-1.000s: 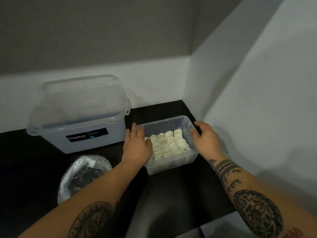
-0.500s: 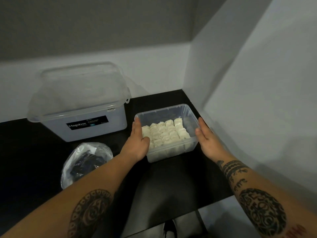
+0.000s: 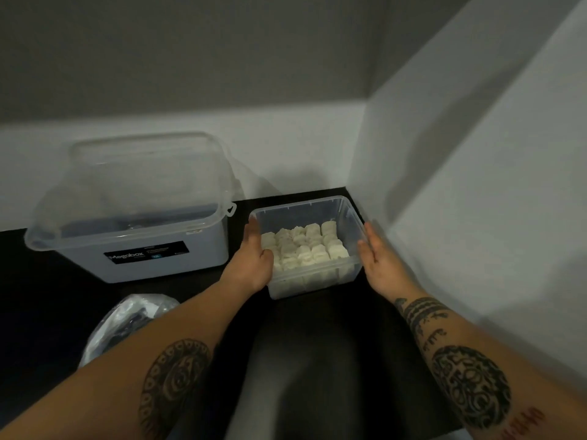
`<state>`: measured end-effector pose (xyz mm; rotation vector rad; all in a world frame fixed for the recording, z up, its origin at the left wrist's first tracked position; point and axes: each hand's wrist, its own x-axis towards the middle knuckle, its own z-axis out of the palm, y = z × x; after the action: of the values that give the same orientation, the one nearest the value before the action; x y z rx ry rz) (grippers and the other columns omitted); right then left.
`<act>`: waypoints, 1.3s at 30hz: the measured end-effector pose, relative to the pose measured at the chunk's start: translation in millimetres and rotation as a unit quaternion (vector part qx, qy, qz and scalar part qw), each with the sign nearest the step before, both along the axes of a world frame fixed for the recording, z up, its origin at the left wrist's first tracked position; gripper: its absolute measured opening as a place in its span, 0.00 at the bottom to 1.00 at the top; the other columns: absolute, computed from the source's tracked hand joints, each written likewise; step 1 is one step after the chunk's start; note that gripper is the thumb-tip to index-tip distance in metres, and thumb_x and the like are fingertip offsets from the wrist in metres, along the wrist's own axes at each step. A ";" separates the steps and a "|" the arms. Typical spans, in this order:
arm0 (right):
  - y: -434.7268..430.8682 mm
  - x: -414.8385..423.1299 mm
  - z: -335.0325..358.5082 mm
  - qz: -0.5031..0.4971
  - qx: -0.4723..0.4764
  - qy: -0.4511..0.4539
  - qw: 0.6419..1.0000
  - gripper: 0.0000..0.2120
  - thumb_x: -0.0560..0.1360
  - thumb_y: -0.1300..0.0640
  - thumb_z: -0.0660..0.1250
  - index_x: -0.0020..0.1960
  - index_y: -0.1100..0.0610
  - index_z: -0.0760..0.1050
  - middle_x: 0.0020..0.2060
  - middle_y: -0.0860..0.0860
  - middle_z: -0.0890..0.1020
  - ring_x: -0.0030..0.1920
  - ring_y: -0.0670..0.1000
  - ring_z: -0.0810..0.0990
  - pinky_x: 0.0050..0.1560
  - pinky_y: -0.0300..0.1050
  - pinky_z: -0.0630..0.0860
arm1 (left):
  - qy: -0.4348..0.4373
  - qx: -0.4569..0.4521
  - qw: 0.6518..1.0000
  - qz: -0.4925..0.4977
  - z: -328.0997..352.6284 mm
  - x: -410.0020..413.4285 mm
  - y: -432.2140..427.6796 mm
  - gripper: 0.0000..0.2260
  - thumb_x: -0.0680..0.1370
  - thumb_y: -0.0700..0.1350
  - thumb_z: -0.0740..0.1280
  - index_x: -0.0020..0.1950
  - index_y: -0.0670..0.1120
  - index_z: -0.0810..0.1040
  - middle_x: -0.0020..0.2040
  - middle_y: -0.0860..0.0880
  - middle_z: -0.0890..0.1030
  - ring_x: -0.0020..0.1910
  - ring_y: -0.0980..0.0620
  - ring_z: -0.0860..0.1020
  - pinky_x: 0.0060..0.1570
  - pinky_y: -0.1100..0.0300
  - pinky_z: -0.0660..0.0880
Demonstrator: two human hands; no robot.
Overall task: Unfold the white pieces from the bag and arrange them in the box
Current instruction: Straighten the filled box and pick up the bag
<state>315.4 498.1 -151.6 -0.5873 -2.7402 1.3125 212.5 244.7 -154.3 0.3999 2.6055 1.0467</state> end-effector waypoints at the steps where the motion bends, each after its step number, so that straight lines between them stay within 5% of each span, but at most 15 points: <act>1: 4.1 -8.6 -1.9 -0.002 -0.004 0.008 1.000 0.28 0.85 0.42 0.50 0.83 0.46 0.48 0.81 0.46 0.58 0.79 0.51 0.59 0.71 0.41 0.54 | 0.006 -0.014 1.000 -0.001 1.1 -7.8 5.5 0.35 0.85 0.44 0.54 0.83 0.54 0.33 0.85 0.48 0.46 0.67 0.44 0.73 0.62 0.56 0.70; 3: 11.9 -26.3 -4.1 -0.010 -0.010 0.013 1.000 0.28 0.85 0.42 0.50 0.83 0.45 0.50 0.80 0.48 0.60 0.79 0.52 0.61 0.73 0.43 0.56 | 0.025 -0.055 0.998 0.002 0.9 -22.7 17.6 0.34 0.85 0.42 0.55 0.83 0.48 0.34 0.84 0.44 0.46 0.75 0.38 0.66 0.72 0.48 0.66; 4: 15.7 -35.0 -4.5 -0.015 -0.011 0.009 1.000 0.27 0.85 0.43 0.50 0.83 0.44 0.50 0.79 0.49 0.62 0.78 0.54 0.63 0.74 0.45 0.58 | 0.034 -0.079 0.996 0.008 2.0 -30.0 24.6 0.33 0.84 0.40 0.54 0.83 0.42 0.35 0.84 0.42 0.44 0.80 0.37 0.55 0.79 0.48 0.55; 7: 27.3 -62.8 -5.9 -0.032 -0.001 0.008 0.999 0.26 0.86 0.46 0.52 0.82 0.45 0.53 0.77 0.54 0.67 0.74 0.58 0.68 0.73 0.48 0.62 | 0.031 -0.127 0.991 0.037 3.5 -56.9 42.6 0.31 0.85 0.38 0.52 0.81 0.35 0.37 0.83 0.40 0.40 0.83 0.42 0.41 0.80 0.52 0.40; 10: 35.3 -90.7 -7.5 -0.036 0.006 0.018 0.999 0.25 0.86 0.48 0.53 0.82 0.48 0.56 0.77 0.54 0.67 0.74 0.57 0.68 0.72 0.43 0.61 | 0.002 -0.125 0.990 0.071 5.7 -78.0 55.3 0.31 0.85 0.38 0.53 0.82 0.39 0.38 0.84 0.44 0.42 0.83 0.45 0.47 0.81 0.50 0.49; 15: 41.8 -128.7 -6.8 -0.030 0.025 0.016 0.999 0.24 0.85 0.54 0.54 0.81 0.52 0.58 0.70 0.59 0.74 0.68 0.60 0.74 0.67 0.47 0.69 | 0.026 -0.086 0.990 0.112 13.1 -106.2 69.0 0.32 0.80 0.35 0.61 0.82 0.39 0.50 0.79 0.37 0.60 0.74 0.36 0.67 0.71 0.44 0.68; 23: 45.2 -151.3 -4.2 -0.018 0.028 -0.002 0.999 0.25 0.86 0.49 0.51 0.82 0.45 0.52 0.78 0.54 0.65 0.75 0.59 0.67 0.74 0.47 0.60 | 0.014 -0.111 0.988 0.106 18.0 -136.6 72.0 0.34 0.80 0.34 0.60 0.83 0.39 0.46 0.81 0.37 0.57 0.77 0.37 0.64 0.73 0.47 0.65; 29: 49.1 -156.6 -7.9 -0.015 0.051 -0.029 0.998 0.26 0.86 0.46 0.50 0.83 0.44 0.51 0.76 0.58 0.67 0.72 0.63 0.69 0.73 0.50 0.62 | -0.020 -0.154 0.979 0.131 19.4 -142.4 77.2 0.33 0.84 0.37 0.56 0.79 0.31 0.35 0.82 0.33 0.42 0.82 0.39 0.48 0.78 0.53 0.51; 35: 43.7 -147.7 7.2 -0.005 0.046 -0.031 0.998 0.30 0.86 0.44 0.50 0.83 0.55 0.47 0.81 0.55 0.57 0.79 0.58 0.58 0.77 0.47 0.53 | 0.061 -0.183 0.977 0.094 40.2 -131.7 78.5 0.27 0.86 0.37 0.53 0.81 0.33 0.45 0.82 0.35 0.45 0.81 0.35 0.51 0.78 0.44 0.54; 39: 27.9 -123.9 11.7 -0.073 0.077 0.027 0.994 0.28 0.85 0.45 0.54 0.79 0.61 0.61 0.78 0.60 0.65 0.77 0.59 0.63 0.77 0.49 0.58 | 0.116 -0.114 0.986 0.032 74.4 -109.8 72.5 0.23 0.83 0.40 0.57 0.78 0.40 0.63 0.80 0.41 0.59 0.76 0.42 0.64 0.73 0.53 0.64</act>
<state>191.5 526.0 -139.8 -0.7127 -2.6665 1.0598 102.7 317.2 -79.9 0.4053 2.9223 0.7466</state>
